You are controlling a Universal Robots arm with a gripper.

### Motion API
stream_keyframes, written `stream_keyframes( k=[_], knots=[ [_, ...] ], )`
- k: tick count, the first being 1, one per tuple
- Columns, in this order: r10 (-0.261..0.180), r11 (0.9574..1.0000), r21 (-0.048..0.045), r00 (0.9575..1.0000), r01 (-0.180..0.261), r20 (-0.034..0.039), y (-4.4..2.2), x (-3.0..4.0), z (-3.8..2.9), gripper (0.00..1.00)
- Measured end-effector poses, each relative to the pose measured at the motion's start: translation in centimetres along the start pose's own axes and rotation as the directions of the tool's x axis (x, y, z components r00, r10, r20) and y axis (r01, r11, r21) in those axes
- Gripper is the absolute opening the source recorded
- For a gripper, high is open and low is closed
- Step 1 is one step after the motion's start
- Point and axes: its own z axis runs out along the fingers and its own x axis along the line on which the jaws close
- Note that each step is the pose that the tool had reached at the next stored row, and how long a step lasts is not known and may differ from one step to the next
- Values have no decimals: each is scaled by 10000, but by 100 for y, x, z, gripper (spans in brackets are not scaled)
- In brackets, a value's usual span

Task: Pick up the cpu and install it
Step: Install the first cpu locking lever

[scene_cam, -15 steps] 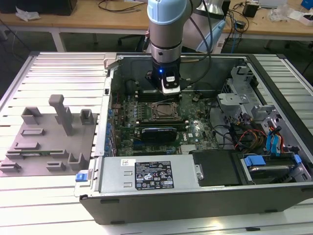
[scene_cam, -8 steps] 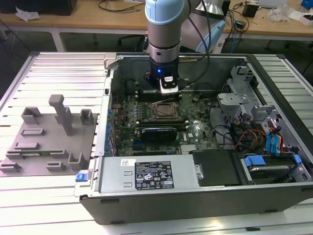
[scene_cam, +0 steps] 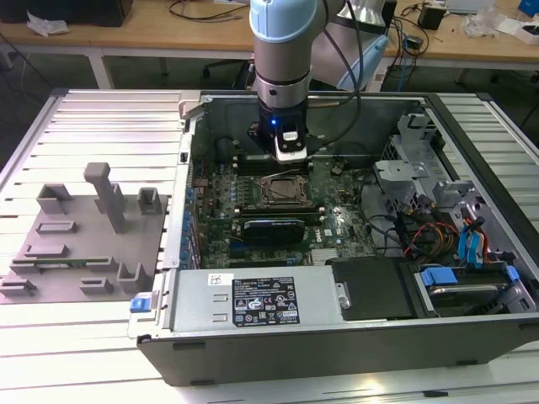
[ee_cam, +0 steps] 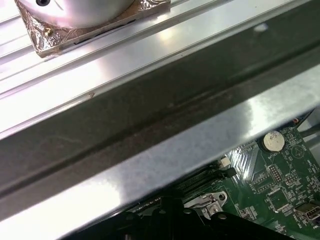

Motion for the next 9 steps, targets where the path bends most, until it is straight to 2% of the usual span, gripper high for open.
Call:
stream_keyframes(
  k=[9],
  knots=[
    [0,10000,0,10000,0,0,-12,-10,-13,11]
  ],
)
